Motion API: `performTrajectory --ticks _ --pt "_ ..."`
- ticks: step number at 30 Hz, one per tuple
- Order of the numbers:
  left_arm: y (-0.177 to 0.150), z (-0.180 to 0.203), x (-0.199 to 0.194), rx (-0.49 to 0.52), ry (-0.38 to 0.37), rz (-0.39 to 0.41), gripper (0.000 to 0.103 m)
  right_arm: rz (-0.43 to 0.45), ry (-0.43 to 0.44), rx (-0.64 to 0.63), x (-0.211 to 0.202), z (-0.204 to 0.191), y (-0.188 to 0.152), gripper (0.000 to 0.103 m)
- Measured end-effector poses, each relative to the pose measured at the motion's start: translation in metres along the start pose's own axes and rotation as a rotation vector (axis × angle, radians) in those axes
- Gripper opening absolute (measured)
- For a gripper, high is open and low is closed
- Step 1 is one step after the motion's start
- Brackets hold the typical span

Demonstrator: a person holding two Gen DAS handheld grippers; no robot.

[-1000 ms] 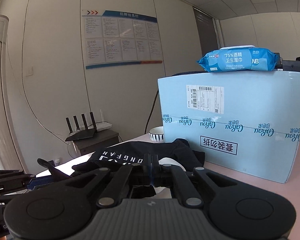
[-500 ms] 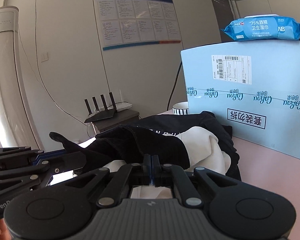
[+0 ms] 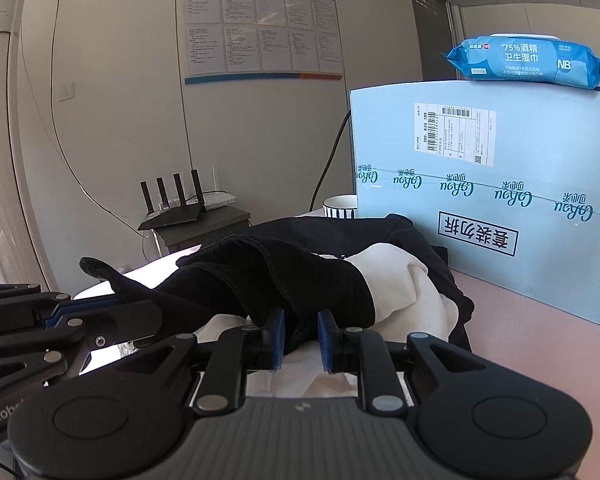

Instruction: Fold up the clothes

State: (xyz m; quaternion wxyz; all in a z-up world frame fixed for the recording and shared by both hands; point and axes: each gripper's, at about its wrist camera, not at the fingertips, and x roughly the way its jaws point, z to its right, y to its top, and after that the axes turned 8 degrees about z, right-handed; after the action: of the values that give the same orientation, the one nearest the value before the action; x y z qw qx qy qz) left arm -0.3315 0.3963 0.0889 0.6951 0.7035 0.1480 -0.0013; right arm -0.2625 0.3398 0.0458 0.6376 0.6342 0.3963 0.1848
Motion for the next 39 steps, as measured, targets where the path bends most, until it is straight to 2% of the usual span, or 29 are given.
performTrajectory --ticks 1,3,6,8,11,12,13,16,22,31,39 --pt "0.000 0.002 0.002 -0.002 0.000 -0.001 0.005 0.013 -0.011 -0.010 -0.002 -0.002 -0.001 0.066" --pt "0.000 0.005 0.005 -0.005 -0.003 -0.002 0.005 0.042 -0.023 -0.032 -0.005 -0.006 -0.002 0.079" --pt "-0.002 0.011 0.009 -0.006 -0.006 -0.005 0.005 0.031 -0.039 -0.064 0.001 -0.011 0.001 0.074" --pt "-0.003 0.013 0.011 -0.005 -0.007 -0.009 0.005 0.001 -0.043 -0.060 0.009 -0.012 0.002 0.065" --pt "-0.005 0.015 0.013 -0.005 -0.008 -0.018 0.005 -0.049 -0.062 -0.031 0.026 -0.008 0.000 0.041" --pt "-0.006 0.015 0.014 -0.005 -0.011 -0.023 0.005 -0.063 -0.070 -0.019 0.032 -0.007 -0.001 0.023" --pt "-0.006 0.015 0.015 -0.005 -0.011 -0.026 0.005 -0.072 -0.068 -0.004 0.036 -0.004 -0.002 0.012" --pt "-0.009 0.015 0.016 -0.001 0.005 -0.021 0.005 -0.078 -0.060 0.052 0.043 0.004 -0.006 0.008" --pt "-0.008 0.018 0.018 0.027 0.035 0.000 0.005 0.000 -0.068 0.078 0.033 0.012 -0.002 0.004" --pt "0.017 0.029 0.010 0.062 0.010 0.064 0.005 0.175 -0.128 0.101 -0.010 0.039 0.029 0.004" --pt "0.040 0.048 0.002 0.102 -0.016 0.129 0.005 0.289 -0.185 0.137 -0.056 0.071 0.049 0.004"
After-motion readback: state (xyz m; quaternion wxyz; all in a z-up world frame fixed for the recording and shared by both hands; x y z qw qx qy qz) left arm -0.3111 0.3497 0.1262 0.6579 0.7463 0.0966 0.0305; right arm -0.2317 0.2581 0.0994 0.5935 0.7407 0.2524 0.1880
